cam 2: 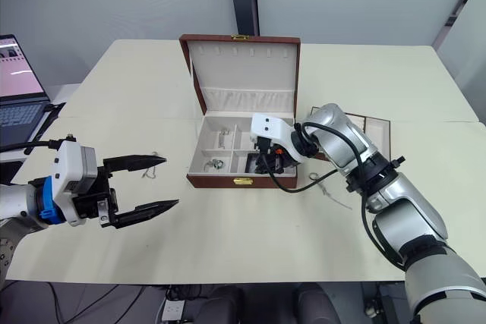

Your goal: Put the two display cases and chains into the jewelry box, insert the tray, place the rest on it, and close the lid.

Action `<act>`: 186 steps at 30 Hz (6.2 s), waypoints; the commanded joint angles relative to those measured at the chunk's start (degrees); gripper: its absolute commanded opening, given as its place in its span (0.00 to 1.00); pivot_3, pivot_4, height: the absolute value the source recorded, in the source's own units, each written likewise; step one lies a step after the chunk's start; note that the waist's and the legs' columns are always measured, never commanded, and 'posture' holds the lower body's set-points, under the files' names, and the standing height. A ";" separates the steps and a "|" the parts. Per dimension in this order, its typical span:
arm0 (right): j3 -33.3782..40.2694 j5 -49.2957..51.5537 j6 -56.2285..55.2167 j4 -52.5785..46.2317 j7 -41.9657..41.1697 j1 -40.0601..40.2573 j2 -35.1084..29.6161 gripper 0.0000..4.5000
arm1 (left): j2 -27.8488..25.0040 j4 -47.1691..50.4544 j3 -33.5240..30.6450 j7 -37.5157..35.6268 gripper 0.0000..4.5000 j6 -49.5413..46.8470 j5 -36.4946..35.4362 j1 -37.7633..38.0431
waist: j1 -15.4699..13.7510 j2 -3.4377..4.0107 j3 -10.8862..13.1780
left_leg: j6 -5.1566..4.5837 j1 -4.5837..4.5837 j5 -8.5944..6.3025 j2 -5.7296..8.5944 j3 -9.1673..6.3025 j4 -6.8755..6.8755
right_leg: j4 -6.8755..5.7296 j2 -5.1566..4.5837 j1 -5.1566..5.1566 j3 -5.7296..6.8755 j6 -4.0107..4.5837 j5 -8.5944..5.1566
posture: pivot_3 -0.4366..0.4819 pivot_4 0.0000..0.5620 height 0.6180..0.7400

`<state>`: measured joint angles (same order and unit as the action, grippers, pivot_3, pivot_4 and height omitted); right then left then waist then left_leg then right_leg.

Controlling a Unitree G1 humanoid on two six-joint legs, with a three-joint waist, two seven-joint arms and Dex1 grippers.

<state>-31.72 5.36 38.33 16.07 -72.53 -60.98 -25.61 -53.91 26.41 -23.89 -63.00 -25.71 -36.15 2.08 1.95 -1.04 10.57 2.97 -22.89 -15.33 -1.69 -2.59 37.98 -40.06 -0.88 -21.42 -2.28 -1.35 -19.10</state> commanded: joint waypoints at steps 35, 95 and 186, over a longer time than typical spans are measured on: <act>52.57 4.14 -34.58 -11.03 15.84 59.47 -27.84 0.76 | 10.37 -30.99 -16.15 12.90 1.00 16.52 11.80 14.43 | -0.14 -0.05 -0.02 | -0.01 0.10 -0.01 0.04 0.12 -0.04 | 0.07 -0.14 0.20 -0.15 -0.01 0.00 | 0.48 0.27 1.00; 24.84 -5.72 -42.89 28.67 0.83 17.74 -21.76 0.28 | 2.69 11.08 5.93 6.04 1.00 -4.60 -12.61 -6.01 | -0.05 -0.01 -0.03 | 0.01 0.17 0.01 0.03 0.29 0.02 | 0.05 -0.05 0.21 -0.17 -0.01 0.00 | 0.48 0.27 1.00; 2.20 -0.73 -0.24 -8.75 -1.21 2.88 -5.41 0.00 | -2.88 -2.30 -11.16 -0.29 1.00 -1.94 -1.55 4.00 | 0.03 0.19 0.11 | 0.00 -0.01 0.00 0.01 0.11 -0.01 | 0.02 -0.08 -0.02 -0.02 -0.01 0.00 | 0.48 0.27 1.00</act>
<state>-30.57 5.19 39.29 7.73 -73.66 -57.09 -31.00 -55.85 22.93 -33.84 -63.18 -28.20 -37.62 6.51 1.98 -0.86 10.68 2.97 -22.90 -15.33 -1.68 -2.48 37.97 -40.04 -0.96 -21.44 -2.30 -1.36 -19.10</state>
